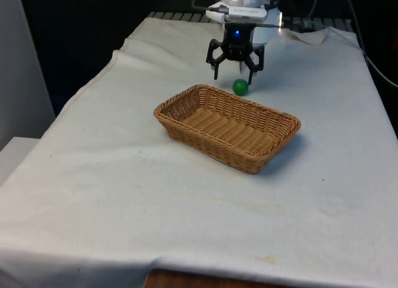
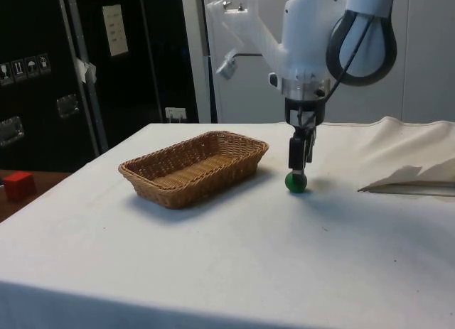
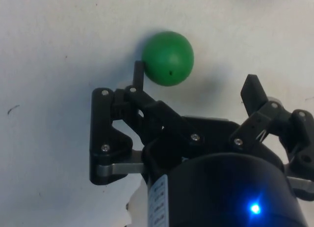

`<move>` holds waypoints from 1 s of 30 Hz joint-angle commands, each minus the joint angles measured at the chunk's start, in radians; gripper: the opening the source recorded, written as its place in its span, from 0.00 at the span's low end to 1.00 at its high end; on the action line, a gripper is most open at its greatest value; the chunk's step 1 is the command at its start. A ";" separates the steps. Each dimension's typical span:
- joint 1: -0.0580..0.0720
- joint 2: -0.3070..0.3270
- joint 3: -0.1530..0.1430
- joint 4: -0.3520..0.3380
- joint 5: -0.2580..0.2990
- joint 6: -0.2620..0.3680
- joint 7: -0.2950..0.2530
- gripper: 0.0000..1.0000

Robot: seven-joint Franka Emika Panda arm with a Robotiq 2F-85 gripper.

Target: Pick up the ball and place it into the basket.

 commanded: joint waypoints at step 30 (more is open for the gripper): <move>-0.027 0.065 0.067 -0.007 0.013 0.095 0.073 0.01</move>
